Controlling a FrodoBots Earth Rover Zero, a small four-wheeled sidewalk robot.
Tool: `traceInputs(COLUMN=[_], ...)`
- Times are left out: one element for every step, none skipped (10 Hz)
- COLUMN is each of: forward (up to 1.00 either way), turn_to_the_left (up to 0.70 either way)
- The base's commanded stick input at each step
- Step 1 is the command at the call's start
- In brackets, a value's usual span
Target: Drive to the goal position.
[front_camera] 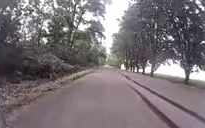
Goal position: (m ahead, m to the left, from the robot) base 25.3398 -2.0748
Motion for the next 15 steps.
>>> traceInputs(forward=[0.7,0.7,0.7,0.7,0.7,0.7,0.7,0.7,0.7,0.7,0.7,0.7,0.7,0.7,0.7], turn_to_the_left=[0.0,0.0,0.0,0.0,0.0,0.0,0.0,0.0,0.0,0.0,0.0,0.0,-0.01,-0.11,-0.21])
